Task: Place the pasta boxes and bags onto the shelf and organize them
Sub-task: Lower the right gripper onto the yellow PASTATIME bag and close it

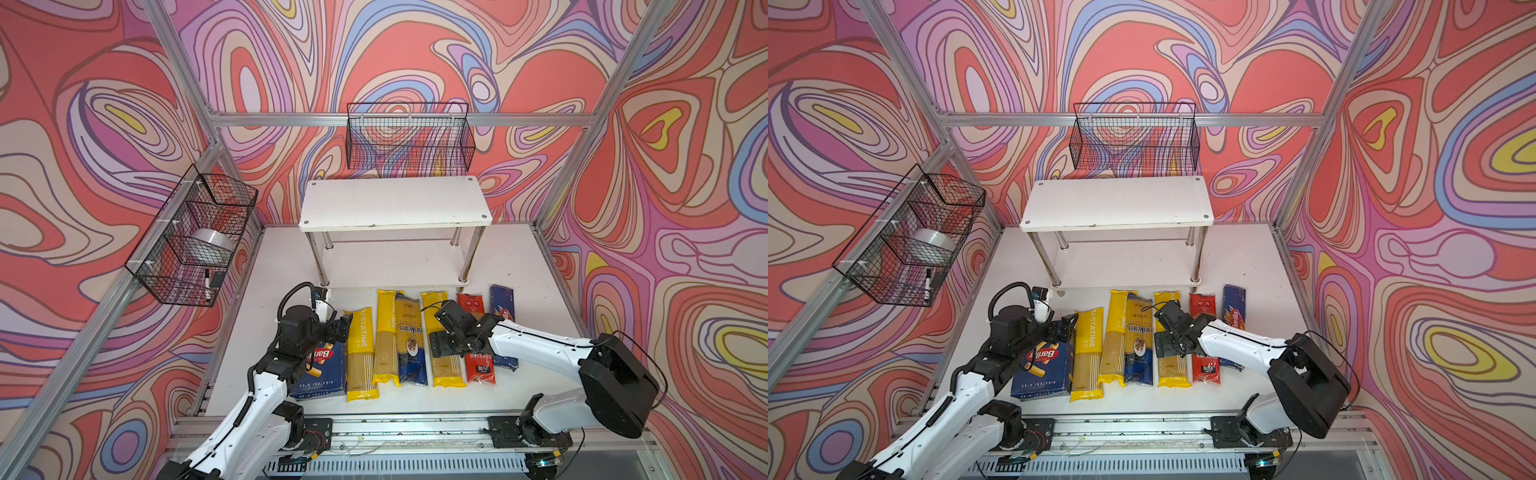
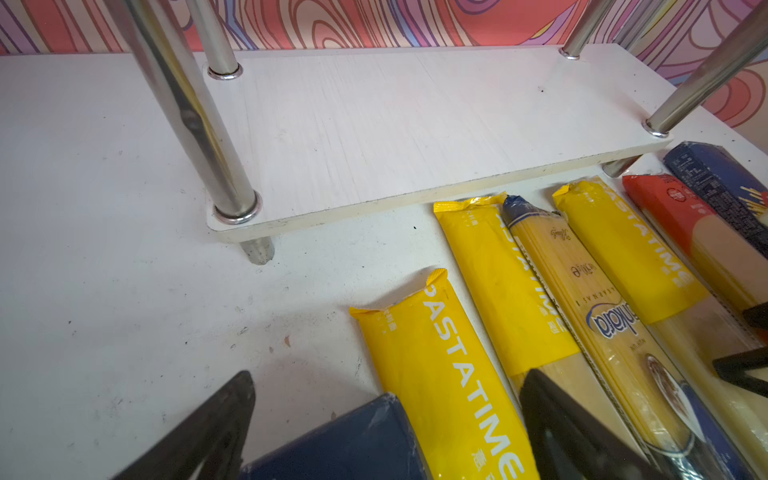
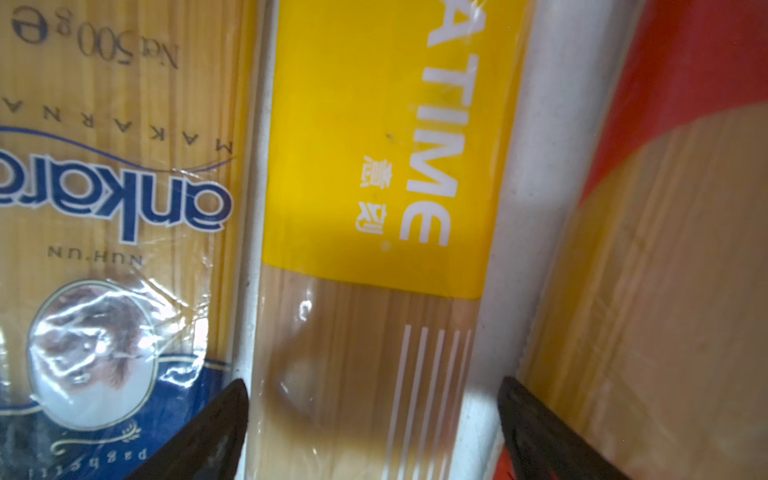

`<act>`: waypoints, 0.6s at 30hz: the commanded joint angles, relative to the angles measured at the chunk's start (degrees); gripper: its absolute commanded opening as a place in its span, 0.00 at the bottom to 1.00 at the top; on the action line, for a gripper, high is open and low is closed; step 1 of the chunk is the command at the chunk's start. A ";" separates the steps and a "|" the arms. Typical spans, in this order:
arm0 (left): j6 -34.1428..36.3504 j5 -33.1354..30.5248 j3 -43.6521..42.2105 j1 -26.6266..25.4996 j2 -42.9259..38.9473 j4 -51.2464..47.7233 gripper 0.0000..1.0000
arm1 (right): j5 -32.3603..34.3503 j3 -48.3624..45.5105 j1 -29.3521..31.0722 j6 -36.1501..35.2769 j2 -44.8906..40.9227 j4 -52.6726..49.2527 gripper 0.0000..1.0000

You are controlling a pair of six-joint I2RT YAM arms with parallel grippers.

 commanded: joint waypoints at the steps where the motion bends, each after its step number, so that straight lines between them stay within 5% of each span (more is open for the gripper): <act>1: 1.01 1.21 2.11 0.00 1.11 -0.98 1.00 | 0.94 0.12 0.32 0.53 1.25 1.26 0.97; 18: 0.96 1.15 2.24 -0.04 1.40 -1.04 1.00 | 7.10 1.83 3.14 4.84 5.02 0.09 0.97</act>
